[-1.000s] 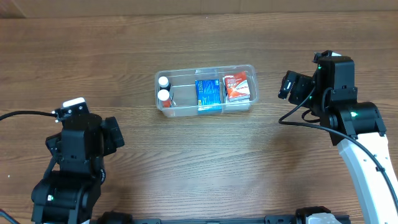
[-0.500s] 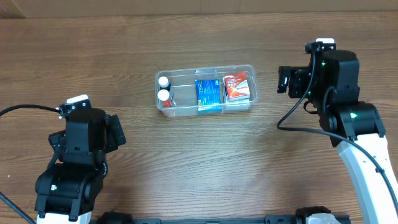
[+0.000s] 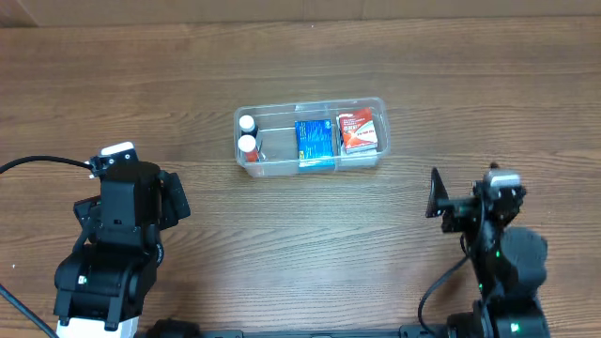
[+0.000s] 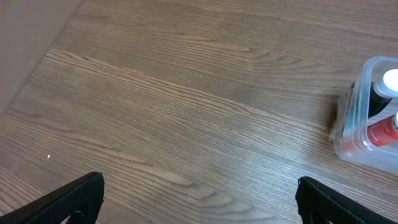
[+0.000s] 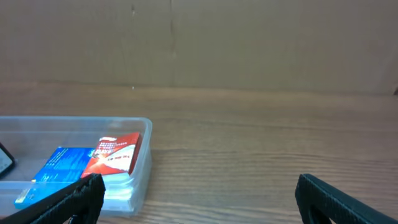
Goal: Pack container
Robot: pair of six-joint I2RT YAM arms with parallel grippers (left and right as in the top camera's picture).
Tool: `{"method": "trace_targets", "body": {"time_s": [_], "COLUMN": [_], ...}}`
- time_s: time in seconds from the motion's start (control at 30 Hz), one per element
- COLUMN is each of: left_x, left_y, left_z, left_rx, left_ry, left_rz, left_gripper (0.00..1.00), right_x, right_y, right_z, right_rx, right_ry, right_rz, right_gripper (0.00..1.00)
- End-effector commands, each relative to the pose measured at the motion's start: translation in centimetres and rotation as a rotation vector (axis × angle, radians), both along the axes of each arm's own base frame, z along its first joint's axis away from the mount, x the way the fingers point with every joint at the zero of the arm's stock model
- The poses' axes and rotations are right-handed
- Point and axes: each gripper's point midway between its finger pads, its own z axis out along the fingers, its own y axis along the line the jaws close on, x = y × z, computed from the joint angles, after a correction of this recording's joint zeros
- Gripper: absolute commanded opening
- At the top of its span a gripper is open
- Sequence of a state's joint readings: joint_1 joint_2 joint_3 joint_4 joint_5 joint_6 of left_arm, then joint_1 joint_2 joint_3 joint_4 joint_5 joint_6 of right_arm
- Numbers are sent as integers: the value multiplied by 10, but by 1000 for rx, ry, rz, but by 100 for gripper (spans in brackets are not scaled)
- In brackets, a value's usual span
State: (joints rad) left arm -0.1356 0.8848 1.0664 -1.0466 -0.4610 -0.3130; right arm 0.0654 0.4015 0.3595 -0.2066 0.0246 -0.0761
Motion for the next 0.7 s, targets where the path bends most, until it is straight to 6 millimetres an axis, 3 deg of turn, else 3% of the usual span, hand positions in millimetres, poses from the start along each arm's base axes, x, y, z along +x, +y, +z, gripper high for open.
{"method": "trace_targets", "body": {"time_s": [0.0,0.17,0.37,0.47,0.67], "left_x": [-1,-1,-1,-1,-1], "left_y": [4,4,4,4,4], "left_z": [-1,-1,-1,-1,-1], "left_rx": [3,3,3,3,3], "left_ry": [-5,-5,-5,-5,-5], "left_rz": [28,28,28,28,28], "left_gripper": [100,100,100,100,100], "right_x": [-11,-20,-27,-23,-19], "right_y": [-5,-7,-7,-4,-1], "right_z": [-2,-5,-7,-15,-50], "right_rx": [-33,-153,-148,-145,-119], "right_ry": [-69,-134,-237,-260,-177], "right_rz": [-12,-1,-10,6,29], "right_gripper": [100,100,100,100,100]}}
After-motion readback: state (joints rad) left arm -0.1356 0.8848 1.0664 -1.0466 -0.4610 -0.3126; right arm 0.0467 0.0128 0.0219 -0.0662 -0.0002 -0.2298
